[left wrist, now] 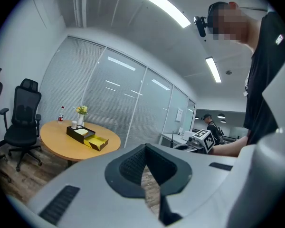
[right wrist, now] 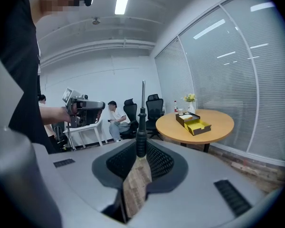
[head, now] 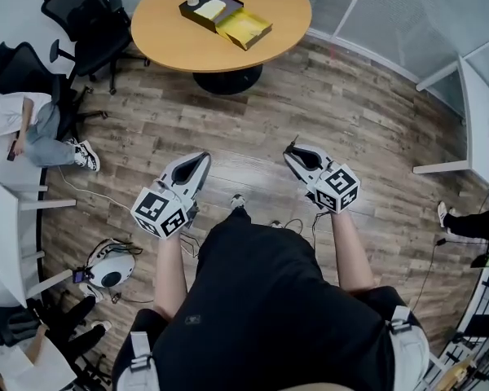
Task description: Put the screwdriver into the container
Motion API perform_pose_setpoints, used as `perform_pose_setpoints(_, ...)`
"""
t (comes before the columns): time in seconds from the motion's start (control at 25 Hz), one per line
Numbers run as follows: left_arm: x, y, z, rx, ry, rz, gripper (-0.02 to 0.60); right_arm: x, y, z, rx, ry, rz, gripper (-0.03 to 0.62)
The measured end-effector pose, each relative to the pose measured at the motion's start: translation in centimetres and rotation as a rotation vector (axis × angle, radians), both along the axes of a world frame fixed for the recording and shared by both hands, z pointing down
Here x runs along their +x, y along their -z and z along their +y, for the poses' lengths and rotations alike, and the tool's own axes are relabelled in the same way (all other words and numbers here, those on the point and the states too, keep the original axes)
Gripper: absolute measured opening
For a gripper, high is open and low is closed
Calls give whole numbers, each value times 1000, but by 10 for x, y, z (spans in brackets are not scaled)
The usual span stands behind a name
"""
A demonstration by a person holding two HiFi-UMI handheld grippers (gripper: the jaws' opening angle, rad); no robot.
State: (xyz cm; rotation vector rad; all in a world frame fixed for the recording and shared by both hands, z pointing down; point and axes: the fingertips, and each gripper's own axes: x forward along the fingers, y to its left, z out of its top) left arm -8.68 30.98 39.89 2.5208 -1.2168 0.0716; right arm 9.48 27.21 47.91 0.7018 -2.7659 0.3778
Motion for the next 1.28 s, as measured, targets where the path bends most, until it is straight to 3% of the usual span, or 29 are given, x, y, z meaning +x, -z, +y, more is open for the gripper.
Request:
perform_pose_setpoints(0.6, -42, 2, -48, 6, -84, -27, 3, -37, 25, -48, 54, -91, -18, 61)
perform_pose_setpoints(0.84, -33, -3, -63, -17, -123, -68, 3, -40, 29, -50, 41, -50, 18, 61)
perform_pose_setpoints(1.28, -14, 12, -113, -5, -74, -83, 3, -31, 38, -103, 44, -1, -5, 61)
